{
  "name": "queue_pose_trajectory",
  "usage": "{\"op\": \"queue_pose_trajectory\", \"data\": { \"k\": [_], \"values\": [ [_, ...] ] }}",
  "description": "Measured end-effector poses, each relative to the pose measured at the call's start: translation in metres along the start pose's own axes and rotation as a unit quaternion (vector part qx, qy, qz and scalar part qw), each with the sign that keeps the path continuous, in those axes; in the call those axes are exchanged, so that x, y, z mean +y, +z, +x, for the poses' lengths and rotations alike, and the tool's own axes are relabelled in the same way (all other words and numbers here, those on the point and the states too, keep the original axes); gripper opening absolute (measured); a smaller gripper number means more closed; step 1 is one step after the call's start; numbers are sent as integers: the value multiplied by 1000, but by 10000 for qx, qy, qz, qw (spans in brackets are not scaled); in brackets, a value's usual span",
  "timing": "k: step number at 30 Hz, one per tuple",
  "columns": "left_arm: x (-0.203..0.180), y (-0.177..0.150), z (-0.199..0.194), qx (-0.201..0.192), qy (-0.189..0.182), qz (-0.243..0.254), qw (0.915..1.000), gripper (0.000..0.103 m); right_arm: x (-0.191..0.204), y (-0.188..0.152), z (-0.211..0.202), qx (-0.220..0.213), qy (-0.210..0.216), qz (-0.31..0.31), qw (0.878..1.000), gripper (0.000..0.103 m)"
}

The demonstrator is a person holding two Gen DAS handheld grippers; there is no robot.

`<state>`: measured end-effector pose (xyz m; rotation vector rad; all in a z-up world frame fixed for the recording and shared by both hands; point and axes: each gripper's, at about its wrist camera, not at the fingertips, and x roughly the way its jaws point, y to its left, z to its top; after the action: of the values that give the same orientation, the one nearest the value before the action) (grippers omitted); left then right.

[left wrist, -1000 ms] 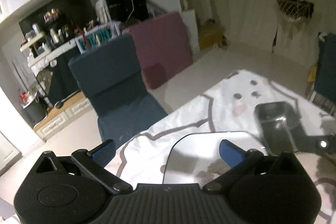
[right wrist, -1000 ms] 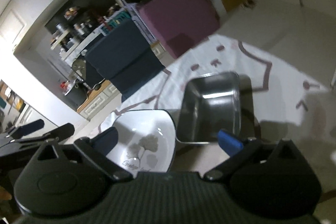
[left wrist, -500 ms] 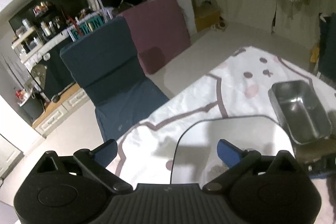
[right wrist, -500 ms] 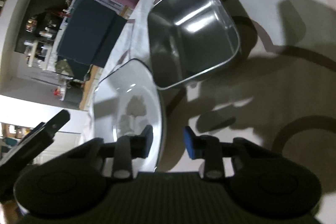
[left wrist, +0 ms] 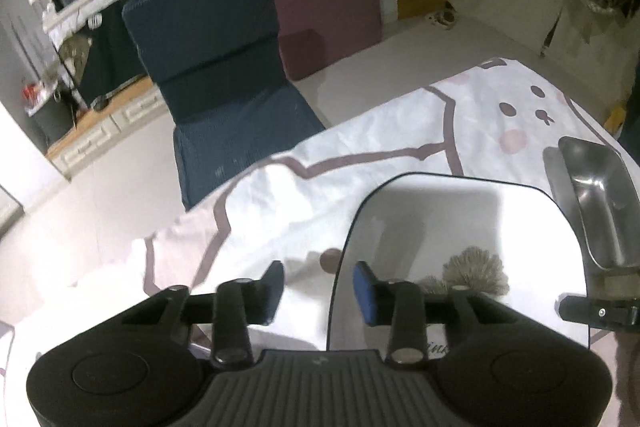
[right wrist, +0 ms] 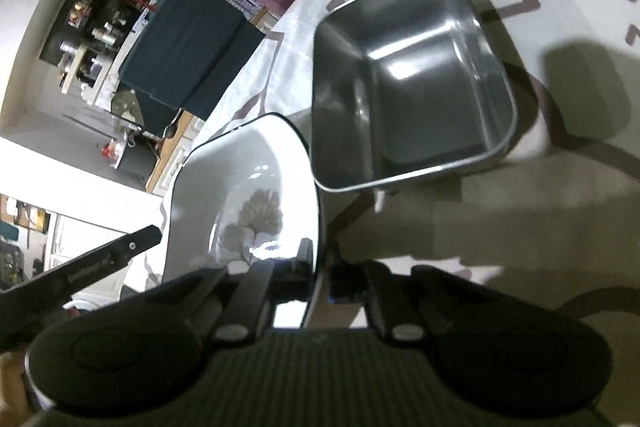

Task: Organize plates and bowls
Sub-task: 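Lift the white plate with both tools and carry it toward the yellow-rimmed bowl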

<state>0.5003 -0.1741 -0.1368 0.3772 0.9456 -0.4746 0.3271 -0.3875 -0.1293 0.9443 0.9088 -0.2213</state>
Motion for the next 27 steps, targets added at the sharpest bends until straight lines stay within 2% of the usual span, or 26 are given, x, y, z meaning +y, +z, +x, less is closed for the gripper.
{"op": "queue_pose_trajectory", "data": {
  "k": [5,7,19,27],
  "values": [
    [3,-4,8,126,-202,-174,9996,18,0,3,1,-74,91,-169,9998,7],
    [3,-4,11,189,-213,-180,9994,16,-4,2,0,-68,119,-176,9998,7],
    [7,-10,19,289,-537,-278,9978,14,-13,2,0,-22,282,-199,9994,7],
    [8,-26,8,482,-772,104,9958,14,-9,14,10,-53,270,-295,9992,6]
  ]
}}
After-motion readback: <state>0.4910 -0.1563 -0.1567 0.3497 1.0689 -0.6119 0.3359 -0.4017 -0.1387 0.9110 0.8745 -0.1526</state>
